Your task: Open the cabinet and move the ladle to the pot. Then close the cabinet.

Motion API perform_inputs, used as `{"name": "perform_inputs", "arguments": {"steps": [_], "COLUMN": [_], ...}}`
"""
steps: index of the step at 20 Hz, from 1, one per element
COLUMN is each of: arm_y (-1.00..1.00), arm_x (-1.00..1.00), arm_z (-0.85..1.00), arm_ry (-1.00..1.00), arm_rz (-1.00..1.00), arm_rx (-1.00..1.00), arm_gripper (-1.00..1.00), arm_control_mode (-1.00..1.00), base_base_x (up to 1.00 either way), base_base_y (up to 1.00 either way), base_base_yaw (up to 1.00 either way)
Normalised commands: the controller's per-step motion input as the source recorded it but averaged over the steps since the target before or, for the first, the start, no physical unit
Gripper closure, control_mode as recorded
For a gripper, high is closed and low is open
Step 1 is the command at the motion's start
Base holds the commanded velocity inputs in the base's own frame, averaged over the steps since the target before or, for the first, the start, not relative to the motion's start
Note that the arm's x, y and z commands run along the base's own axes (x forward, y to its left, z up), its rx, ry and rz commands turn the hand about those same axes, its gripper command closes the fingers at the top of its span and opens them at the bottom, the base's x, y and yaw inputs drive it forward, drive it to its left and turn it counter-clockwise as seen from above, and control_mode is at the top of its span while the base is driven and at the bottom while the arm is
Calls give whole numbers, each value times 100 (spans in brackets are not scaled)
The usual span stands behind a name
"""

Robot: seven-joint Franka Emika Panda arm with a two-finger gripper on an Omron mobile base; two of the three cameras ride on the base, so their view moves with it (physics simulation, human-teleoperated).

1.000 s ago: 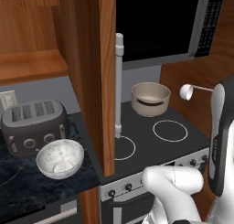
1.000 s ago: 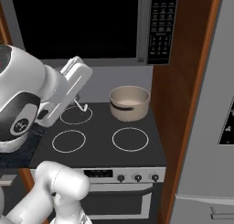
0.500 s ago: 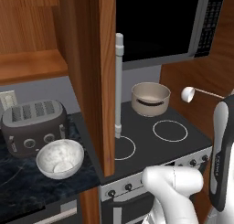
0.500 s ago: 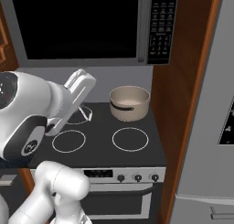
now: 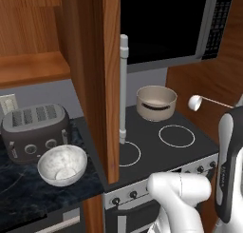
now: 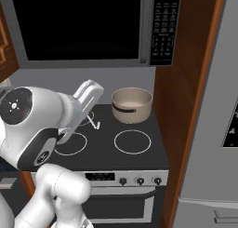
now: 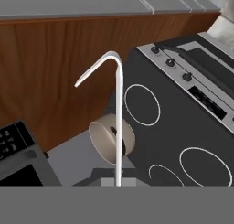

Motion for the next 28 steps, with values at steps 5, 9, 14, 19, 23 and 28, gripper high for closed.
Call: {"name": "perform_inputs", "arguments": {"steps": [5, 9, 14, 19, 23, 28], "arm_y": [-16, -4, -5, 0, 0, 0], "arm_x": [21, 26, 24, 24, 10, 10], "arm_z": [-4, -12, -18, -19, -10, -1], "arm_ry": [-1, -1, 0, 0, 0, 0], "arm_rz": [0, 0, 0, 0, -4, -8], "arm_rx": [0, 0, 0, 0, 0, 0], "arm_gripper": [100, 100, 100, 100, 100, 100], "arm_control_mode": [-100, -100, -100, -100, -100, -100], "base_base_x": [0, 0, 0, 0, 0, 0], "base_base_y": [0, 0, 0, 0, 0, 0], "base_base_yaw": [0, 0, 0, 0, 0, 0]}}
